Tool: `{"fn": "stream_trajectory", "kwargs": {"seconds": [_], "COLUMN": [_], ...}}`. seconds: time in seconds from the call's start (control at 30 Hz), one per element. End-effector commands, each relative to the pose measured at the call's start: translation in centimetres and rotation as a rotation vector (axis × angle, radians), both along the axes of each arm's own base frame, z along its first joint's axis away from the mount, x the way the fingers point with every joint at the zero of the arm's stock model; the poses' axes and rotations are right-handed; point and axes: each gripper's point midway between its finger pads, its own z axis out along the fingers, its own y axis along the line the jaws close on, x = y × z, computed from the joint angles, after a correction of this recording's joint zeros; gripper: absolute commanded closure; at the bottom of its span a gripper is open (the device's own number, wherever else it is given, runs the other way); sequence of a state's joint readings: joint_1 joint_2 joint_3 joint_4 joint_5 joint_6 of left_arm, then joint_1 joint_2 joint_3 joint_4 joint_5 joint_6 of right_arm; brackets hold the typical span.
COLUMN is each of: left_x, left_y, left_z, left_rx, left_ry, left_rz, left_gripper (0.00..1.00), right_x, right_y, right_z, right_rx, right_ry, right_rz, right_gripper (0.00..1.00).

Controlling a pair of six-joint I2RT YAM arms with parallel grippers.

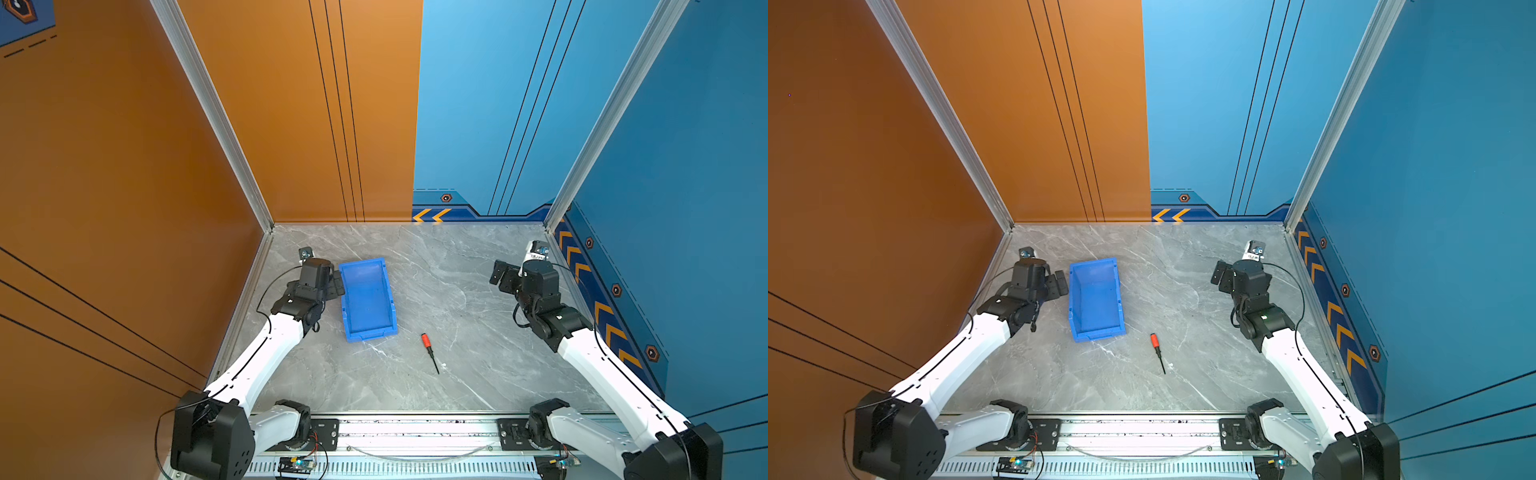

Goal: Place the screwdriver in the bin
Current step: 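Reach the left gripper over the red-handled screwdriver while the right arm lifts slightly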

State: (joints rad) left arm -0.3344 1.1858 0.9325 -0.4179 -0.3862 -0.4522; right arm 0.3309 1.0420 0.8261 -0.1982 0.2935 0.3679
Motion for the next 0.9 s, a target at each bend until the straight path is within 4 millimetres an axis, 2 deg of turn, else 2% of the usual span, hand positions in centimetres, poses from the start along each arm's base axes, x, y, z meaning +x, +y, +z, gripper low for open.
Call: {"fn": "stream_trajectory", "kwargs": {"seconds": [0.0,0.03,0.07,0.1,0.2,0.4,0.47,0.6,0.67,0.77,0.87], "left_x": [-3.6,-4.2,-4.5,-5.0,-6.4,-8.4,-9.0,-9.7,-9.9,-10.6,-10.6], "left_y": [-2.8,-4.0,-5.7,-7.1,-11.3,-18.0,-19.7,-23.6,-24.9,-25.9,-27.0], "left_z": [-0.7,-1.2,-0.2,-0.2,-0.2,-1.5,-2.5,-3.8,-4.6,-6.6,-8.0], "left_rx": [-0.026,-0.026,-0.047,-0.056,-0.079,-0.097,-0.120,-0.114,-0.132,-0.178,-0.172], "left_ry": [0.147,0.171,0.165,0.178,0.187,0.250,0.276,0.320,0.352,0.421,0.461], "left_rz": [-0.013,-0.034,-0.052,-0.069,-0.123,-0.177,-0.170,-0.216,-0.213,-0.163,-0.169], "left_gripper": [0.02,0.02,0.02,0.02,0.02,0.02,0.01,0.05,0.08,0.18,0.23], "right_x": [-2.1,-2.5,-3.1,-3.7,-5.6,-8.7,-9.6,-11.3,-12.1,-12.8,-13.1], "right_y": [2.6,3.3,4.0,4.6,5.3,4.7,4.5,4.0,3.3,2.4,2.1], "right_z": [-1.5,-1.8,-2.2,-2.6,-3.4,-4.3,-4.6,-5.2,-5.6,-5.5,-5.2], "right_rx": [-0.037,-0.061,-0.086,-0.098,-0.080,0.022,0.047,0.097,0.094,0.122,0.151], "right_ry": [0.114,0.124,0.134,0.143,0.163,0.153,0.143,0.119,0.124,0.100,0.052], "right_rz": [0.129,0.169,0.213,0.252,0.320,0.326,0.330,0.348,0.327,0.288,0.270], "right_gripper": [0.00,0.00,0.00,0.00,0.00,0.00,0.00,0.00,0.00,0.00,0.00]}}
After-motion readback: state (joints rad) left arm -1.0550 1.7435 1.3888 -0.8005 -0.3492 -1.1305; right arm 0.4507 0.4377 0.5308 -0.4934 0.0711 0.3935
